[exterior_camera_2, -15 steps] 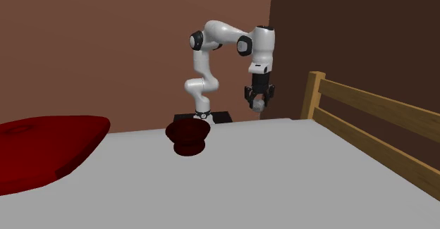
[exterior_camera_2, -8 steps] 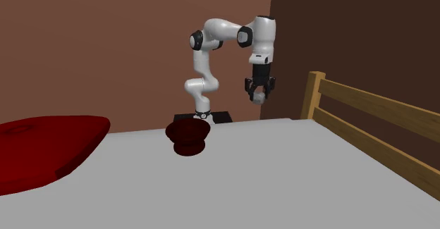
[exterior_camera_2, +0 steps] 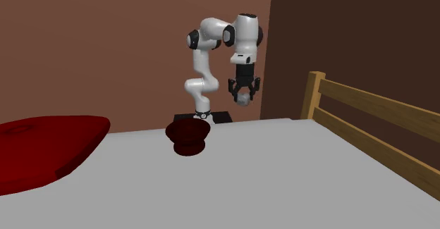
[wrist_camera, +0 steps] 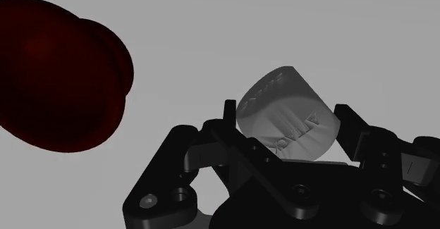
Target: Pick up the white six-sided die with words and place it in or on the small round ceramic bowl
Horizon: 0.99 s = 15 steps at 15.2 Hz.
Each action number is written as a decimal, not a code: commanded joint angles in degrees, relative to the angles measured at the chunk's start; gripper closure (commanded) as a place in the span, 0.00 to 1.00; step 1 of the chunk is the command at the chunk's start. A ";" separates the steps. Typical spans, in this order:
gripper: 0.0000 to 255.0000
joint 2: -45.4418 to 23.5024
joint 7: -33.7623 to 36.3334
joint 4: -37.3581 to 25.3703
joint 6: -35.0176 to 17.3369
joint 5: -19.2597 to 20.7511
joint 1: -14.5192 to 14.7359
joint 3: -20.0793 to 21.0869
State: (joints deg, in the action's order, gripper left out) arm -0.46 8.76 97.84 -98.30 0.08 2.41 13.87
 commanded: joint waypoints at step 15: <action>1.00 -4.55 -20.83 -5.81 1.26 0.22 -10.65 -10.10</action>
State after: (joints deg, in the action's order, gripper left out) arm -4.02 -10.76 92.99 -97.01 0.27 -7.58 4.36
